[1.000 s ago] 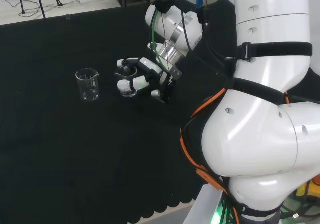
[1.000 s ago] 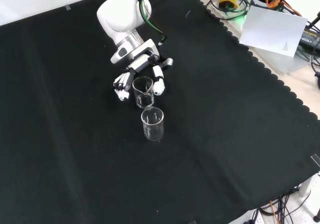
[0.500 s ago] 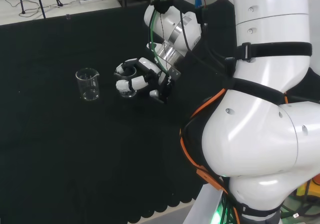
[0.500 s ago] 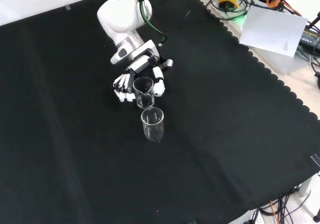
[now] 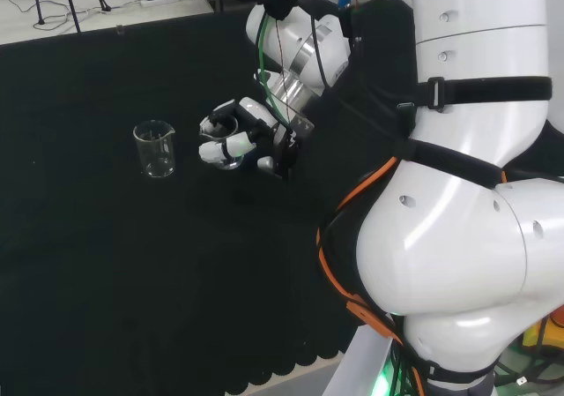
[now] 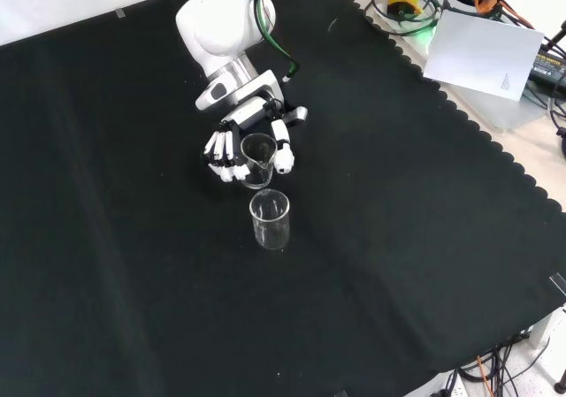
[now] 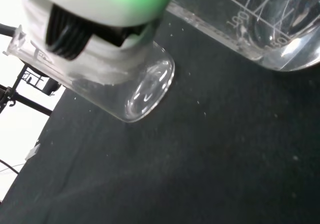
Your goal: Pick up the beaker on the right.
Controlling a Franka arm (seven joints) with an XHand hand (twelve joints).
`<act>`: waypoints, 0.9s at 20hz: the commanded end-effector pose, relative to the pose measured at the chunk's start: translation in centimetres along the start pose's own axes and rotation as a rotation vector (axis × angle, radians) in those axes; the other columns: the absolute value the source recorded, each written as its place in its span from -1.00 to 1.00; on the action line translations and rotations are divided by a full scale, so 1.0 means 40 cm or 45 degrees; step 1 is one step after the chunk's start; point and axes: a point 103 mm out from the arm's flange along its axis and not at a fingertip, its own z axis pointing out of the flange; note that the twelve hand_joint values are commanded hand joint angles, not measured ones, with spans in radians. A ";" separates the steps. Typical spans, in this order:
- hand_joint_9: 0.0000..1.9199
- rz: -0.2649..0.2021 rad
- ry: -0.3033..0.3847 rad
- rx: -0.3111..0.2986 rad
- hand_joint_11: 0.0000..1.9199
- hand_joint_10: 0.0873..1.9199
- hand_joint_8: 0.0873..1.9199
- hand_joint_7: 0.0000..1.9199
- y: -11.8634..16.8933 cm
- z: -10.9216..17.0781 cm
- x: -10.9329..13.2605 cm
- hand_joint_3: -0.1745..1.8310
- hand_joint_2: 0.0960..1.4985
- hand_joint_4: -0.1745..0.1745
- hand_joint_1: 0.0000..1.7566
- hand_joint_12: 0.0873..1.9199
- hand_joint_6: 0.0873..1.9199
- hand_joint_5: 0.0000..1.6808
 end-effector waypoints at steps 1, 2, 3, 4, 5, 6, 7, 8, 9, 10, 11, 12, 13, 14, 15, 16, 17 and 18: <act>0.06 -0.003 -0.039 -0.049 -0.29 -0.58 -0.56 0.11 0.005 -0.015 0.028 -0.21 -0.24 0.74 0.32 0.14 -0.71 0.70; 0.20 -0.002 -0.042 -0.058 -0.15 -0.63 -0.61 0.25 0.003 -0.020 0.030 -0.20 -0.25 0.54 0.33 0.07 -0.74 0.72; 0.33 0.000 -0.047 -0.063 -0.02 -0.70 -0.67 0.37 0.002 -0.025 0.032 -0.20 -0.26 0.31 0.34 0.00 -0.77 0.74; 0.43 0.002 -0.054 -0.064 0.08 -0.76 -0.73 0.48 0.001 -0.029 0.034 -0.19 -0.27 0.10 0.35 -0.06 -0.80 0.76; 0.53 0.004 -0.058 -0.066 0.18 -0.81 -0.79 0.57 0.001 -0.033 0.036 -0.19 -0.27 -0.13 0.36 -0.12 -0.84 0.78; 0.61 0.004 -0.060 -0.062 0.29 -0.85 -0.84 0.65 0.001 -0.037 0.038 -0.19 -0.28 -0.38 0.37 -0.18 -0.87 0.80; 0.68 0.004 -0.059 -0.059 0.37 -0.88 -0.88 0.71 0.002 -0.042 0.041 -0.19 -0.29 -0.61 0.38 -0.23 -0.90 0.81; 0.73 0.001 -0.058 -0.056 0.44 -0.90 -0.91 0.76 0.002 -0.048 0.045 -0.19 -0.29 -0.75 0.38 -0.26 -0.92 0.82; 0.76 0.000 -0.062 -0.055 0.48 -0.91 -0.93 0.79 0.002 -0.051 0.049 -0.18 -0.29 -0.86 0.39 -0.29 -0.94 0.83; 0.78 -0.003 -0.062 -0.053 0.51 -0.92 -0.94 0.81 0.002 -0.055 0.053 -0.18 -0.30 -0.93 0.39 -0.31 -0.96 0.84; 0.79 -0.005 -0.064 -0.051 0.53 -0.92 -0.95 0.82 0.002 -0.059 0.056 -0.18 -0.30 -0.96 0.39 -0.32 -0.97 0.85; 0.80 -0.007 -0.065 -0.050 0.54 -0.92 -0.95 0.83 0.002 -0.064 0.060 -0.18 -0.30 -0.98 0.39 -0.32 -0.97 0.85; 0.80 -0.009 -0.066 -0.050 0.55 -0.93 -0.96 0.84 0.001 -0.068 0.064 -0.18 -0.30 -0.99 0.39 -0.32 -0.97 0.85; 0.81 -0.013 -0.065 -0.050 0.55 -0.93 -0.96 0.84 0.000 -0.073 0.068 -0.17 -0.30 -0.99 0.39 -0.32 -0.97 0.85; 0.81 -0.018 -0.071 -0.050 0.56 -0.93 -0.97 0.84 -0.001 -0.081 0.075 -0.17 -0.31 -0.97 0.39 -0.33 -0.98 0.86; 0.81 -0.021 -0.074 -0.050 0.56 -0.94 -0.97 0.84 -0.002 -0.086 0.080 -0.16 -0.32 -0.95 0.39 -0.33 -0.99 0.86; 0.82 -0.024 -0.077 -0.049 0.56 -0.94 -0.98 0.85 -0.002 -0.091 0.086 -0.16 -0.32 -0.93 0.39 -0.33 -0.99 0.87; 0.82 -0.026 -0.079 -0.049 0.56 -0.94 -0.98 0.85 -0.003 -0.094 0.090 -0.15 -0.33 -0.93 0.39 -0.33 -1.00 0.87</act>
